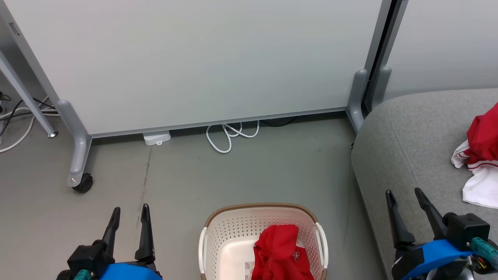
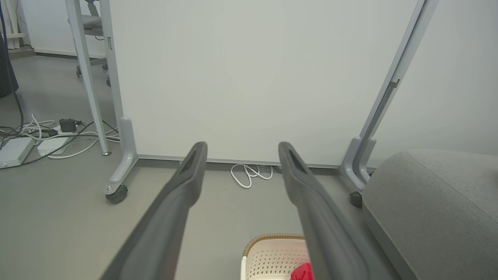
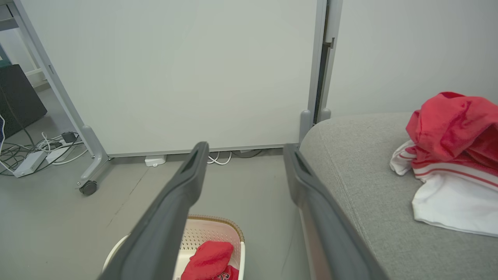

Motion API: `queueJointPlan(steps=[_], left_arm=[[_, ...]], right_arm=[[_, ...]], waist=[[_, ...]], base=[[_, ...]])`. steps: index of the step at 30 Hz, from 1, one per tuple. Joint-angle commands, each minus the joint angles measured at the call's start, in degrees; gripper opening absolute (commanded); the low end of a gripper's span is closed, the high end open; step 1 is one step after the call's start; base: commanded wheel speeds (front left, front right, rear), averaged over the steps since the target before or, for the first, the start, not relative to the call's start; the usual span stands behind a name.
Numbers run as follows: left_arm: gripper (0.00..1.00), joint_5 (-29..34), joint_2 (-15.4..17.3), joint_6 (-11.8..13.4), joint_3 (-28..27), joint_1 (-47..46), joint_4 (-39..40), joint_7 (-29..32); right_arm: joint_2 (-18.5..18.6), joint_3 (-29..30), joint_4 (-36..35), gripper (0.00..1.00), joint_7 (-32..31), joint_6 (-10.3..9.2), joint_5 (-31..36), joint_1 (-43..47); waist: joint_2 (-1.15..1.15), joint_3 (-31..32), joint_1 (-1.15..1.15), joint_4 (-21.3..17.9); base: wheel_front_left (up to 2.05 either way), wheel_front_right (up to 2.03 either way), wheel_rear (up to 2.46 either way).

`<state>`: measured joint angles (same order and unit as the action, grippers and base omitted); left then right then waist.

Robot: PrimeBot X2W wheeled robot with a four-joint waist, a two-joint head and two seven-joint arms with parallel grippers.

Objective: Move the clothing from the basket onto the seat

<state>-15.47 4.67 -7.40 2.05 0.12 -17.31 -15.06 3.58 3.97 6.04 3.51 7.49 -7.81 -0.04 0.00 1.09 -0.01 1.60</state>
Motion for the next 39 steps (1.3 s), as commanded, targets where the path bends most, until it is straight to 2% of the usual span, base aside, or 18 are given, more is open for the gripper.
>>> queueJointPlan(steps=[1,20,28,39], left_arm=[[1.00,0.3,-0.3,-0.1,-0.2,0.7,-0.1,-0.2],[1.00,-0.4,0.0,-0.1,1.6,-1.8,-0.1,-0.2],[1.00,0.0,0.4,-0.1,4.0,-7.0,0.0,-0.2],[1.00,-0.1,1.6,-0.1,11.8,-18.6,-4.8,-0.2]], right_arm=[[-0.3,0.1,-0.5,1.00,-0.2,0.01,0.0,0.7],[-0.7,-0.8,-0.4,1.00,0.0,0.01,-1.0,-1.1],[-0.7,-3.2,-2.1,1.00,0.0,0.02,-0.2,-6.7],[-0.7,-5.2,-3.4,1.00,1.3,0.02,0.9,-16.6]], waist=[[0.00,-0.1,0.01,0.0],[0.00,-3.7,0.01,-1.0],[0.00,-13.3,0.01,-3.1],[0.00,-30.1,0.01,-7.3]], base=[[0.00,0.00,0.00],[0.00,0.00,0.00],[0.00,0.00,0.00],[0.00,0.00,0.00]])
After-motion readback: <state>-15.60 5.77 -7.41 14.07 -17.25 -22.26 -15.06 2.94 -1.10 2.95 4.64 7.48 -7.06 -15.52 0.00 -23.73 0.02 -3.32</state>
